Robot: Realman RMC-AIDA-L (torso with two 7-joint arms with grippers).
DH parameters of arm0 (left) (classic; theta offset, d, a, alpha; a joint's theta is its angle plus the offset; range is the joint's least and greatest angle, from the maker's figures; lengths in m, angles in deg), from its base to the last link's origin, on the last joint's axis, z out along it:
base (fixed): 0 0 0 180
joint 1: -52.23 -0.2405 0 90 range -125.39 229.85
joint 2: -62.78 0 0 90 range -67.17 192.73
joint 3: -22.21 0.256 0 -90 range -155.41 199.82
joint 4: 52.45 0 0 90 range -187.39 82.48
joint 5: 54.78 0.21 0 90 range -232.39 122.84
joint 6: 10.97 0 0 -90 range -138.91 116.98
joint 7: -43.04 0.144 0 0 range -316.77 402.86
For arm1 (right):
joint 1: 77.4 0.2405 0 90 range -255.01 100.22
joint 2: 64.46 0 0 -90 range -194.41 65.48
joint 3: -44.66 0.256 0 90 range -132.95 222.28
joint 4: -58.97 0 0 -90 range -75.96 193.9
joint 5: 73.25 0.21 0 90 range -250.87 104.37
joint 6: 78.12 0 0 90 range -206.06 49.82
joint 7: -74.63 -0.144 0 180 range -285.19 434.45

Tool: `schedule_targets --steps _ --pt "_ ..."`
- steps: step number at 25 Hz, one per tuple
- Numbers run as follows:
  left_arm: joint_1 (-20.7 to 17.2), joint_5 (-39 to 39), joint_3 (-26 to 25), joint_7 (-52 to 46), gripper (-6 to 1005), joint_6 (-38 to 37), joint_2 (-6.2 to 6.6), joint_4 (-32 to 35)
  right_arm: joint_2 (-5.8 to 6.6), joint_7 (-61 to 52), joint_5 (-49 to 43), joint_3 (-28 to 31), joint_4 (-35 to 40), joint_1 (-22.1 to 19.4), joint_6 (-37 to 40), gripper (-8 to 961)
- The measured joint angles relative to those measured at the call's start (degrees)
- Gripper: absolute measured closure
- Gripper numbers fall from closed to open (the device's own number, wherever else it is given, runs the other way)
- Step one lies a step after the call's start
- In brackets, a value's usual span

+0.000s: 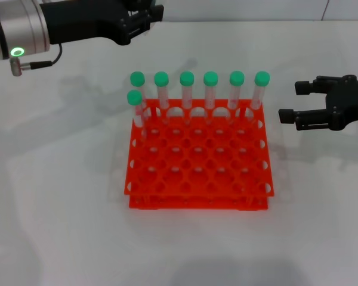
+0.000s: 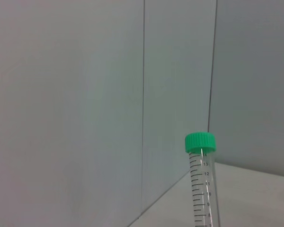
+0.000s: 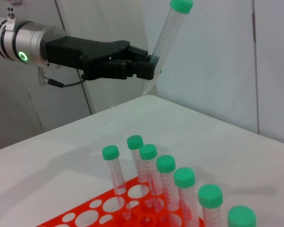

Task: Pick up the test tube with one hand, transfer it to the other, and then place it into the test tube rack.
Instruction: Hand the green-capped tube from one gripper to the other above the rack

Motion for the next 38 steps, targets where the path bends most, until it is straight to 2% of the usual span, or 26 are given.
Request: schedule_targets --steps 17,27,38 --pt "0.7 -1.6 2.1 3.7 799 0.2 -0.61 -3.3 0.1 0.6 0.1 1.5 0.2 0.5 0.4 110" --pt "0.8 -1.9 4.2 5.3 798 0.8 -0.89 -3.4 0.09 0.6 1.6 2.7 0.8 0.9 0.5 110" --pt "0.8 -2.1 4.4 6.1 797 0.6 -0.87 -3.4 0.11 0.3 1.8 2.9 2.2 1.7 0.3 110"
